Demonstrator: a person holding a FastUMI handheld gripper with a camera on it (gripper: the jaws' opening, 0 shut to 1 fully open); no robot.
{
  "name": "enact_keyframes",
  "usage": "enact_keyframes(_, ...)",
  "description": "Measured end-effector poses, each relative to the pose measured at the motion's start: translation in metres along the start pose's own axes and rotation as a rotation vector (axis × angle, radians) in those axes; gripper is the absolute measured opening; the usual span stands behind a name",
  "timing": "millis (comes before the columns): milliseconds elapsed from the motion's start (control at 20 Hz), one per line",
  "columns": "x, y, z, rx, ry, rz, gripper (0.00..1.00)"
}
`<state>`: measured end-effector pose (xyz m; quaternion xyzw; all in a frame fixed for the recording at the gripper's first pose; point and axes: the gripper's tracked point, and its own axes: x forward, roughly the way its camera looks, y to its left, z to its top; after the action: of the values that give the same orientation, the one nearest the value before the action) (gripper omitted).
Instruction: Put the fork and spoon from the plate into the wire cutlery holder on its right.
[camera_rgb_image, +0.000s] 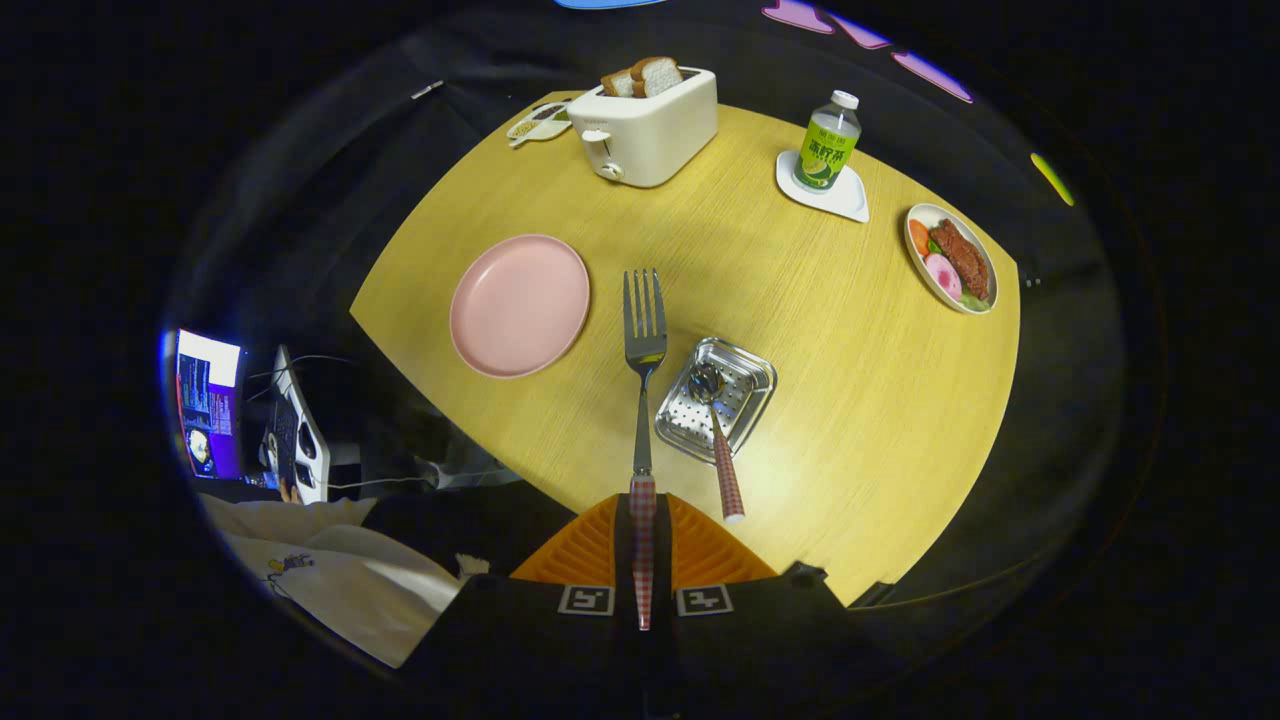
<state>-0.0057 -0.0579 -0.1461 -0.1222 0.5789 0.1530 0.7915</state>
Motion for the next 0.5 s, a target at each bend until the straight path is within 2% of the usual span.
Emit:
enact_keyframes(350, 0.007, -0.044, -0.013, -0.093, 0.291, -0.014, 0.08)
enact_keyframes(500, 0.02, -0.058, -0.011, -0.195, 0.397, -0.053, 0.08)
